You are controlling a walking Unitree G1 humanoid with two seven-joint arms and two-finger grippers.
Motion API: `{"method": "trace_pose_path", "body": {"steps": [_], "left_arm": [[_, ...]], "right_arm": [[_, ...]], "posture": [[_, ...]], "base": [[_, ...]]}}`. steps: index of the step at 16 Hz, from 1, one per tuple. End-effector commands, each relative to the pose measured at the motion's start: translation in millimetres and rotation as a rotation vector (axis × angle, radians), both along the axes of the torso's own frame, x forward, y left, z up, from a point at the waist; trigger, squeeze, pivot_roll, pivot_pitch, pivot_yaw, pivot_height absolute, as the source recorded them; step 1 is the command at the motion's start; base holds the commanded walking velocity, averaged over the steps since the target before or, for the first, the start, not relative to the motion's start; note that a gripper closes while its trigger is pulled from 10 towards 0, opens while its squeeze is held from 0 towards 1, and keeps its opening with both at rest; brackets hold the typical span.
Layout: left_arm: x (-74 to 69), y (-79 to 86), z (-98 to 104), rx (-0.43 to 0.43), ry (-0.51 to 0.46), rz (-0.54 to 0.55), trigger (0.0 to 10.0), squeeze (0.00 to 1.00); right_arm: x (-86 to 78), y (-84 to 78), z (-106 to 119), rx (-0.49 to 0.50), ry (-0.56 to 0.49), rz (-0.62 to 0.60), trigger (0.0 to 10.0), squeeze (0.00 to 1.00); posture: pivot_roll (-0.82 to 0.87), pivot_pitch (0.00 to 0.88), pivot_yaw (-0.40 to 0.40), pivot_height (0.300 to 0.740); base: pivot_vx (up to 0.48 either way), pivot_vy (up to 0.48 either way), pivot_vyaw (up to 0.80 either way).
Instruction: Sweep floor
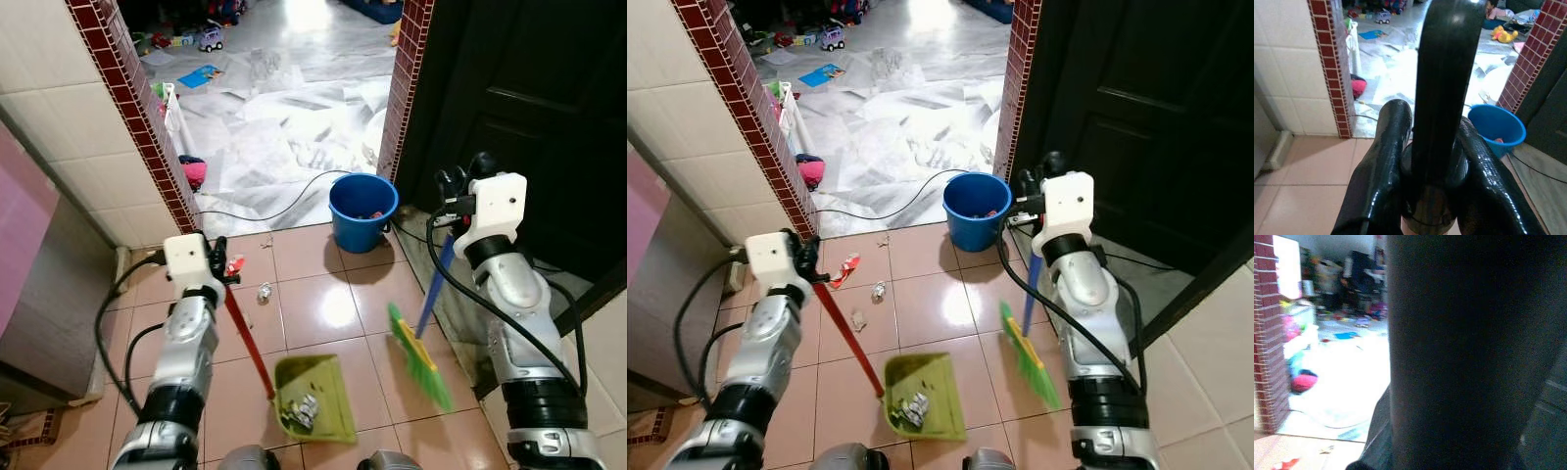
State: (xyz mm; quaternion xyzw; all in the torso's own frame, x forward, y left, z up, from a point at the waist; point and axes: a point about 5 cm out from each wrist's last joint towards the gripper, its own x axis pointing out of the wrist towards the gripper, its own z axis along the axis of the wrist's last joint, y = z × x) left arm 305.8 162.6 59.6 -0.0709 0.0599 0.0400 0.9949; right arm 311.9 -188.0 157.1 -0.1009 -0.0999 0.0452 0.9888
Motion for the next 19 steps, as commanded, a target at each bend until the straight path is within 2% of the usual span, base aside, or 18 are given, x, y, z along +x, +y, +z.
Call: {"method": "trace_pose_path", "body": {"steps": [1, 4, 6, 8, 11, 15, 19], "left_arm": [[2.2, 7.4, 19, -0.005, -0.084, 0.009, 10.0, 0.0], [-8.8, 10.4, 27, -0.03, -0.132, 0.009, 10.0, 0.0], [-8.6, 7.9, 34, -0.053, -0.157, 0.007, 10.0, 0.0], [-2.3, 4.2, 55, -0.087, -0.221, 0.0, 10.0, 0.0], [7.2, 5.7, 81, -0.109, -0.296, 0.006, 10.0, 0.0], [11.3, 10.0, 99, -0.136, -0.347, 0.022, 10.0, 0.0], [20.0, 15.1, 143, -0.184, -0.472, 0.056, 10.0, 0.0]], "right_arm": [[-3.7, 2.2, 2, -0.017, -0.043, -0.034, 10.0, 0.0], [-19.6, 9.9, -15, -0.019, -0.019, -0.067, 10.0, 0.0], [-21.7, 17.2, -21, -0.002, -0.003, -0.048, 10.0, 0.0], [-19.5, 21.1, -22, -0.021, -0.009, -0.046, 10.0, 0.0], [-16.3, 14.4, -21, -0.036, -0.008, -0.073, 10.0, 0.0], [-14.5, 11.3, -21, -0.052, -0.011, -0.082, 10.0, 0.0], [-14.6, 15.6, -24, -0.058, -0.001, -0.067, 10.0, 0.0]], "posture": [[-0.09, 0.0, 0.07, 0.74], [-0.09, 0.0, 0.071, 0.74], [-0.09, 0.0, 0.069, 0.74], [-0.09, 0.0, 0.068, 0.74], [-0.09, 0.0, 0.064, 0.74], [-0.1, 0.0, 0.062, 0.74], [-0.1, 0.0, 0.059, 0.74]], "base": [[0.0, 0.0, 0.0], [0.0, 0.0, 0.0], [0.0, 0.0, 0.0], [0.255, 0.0, 0.0], [0.305, 0.191, -0.27], [0.354, 0.324, -0.62], [0.357, 0.322, 0.0]]}}
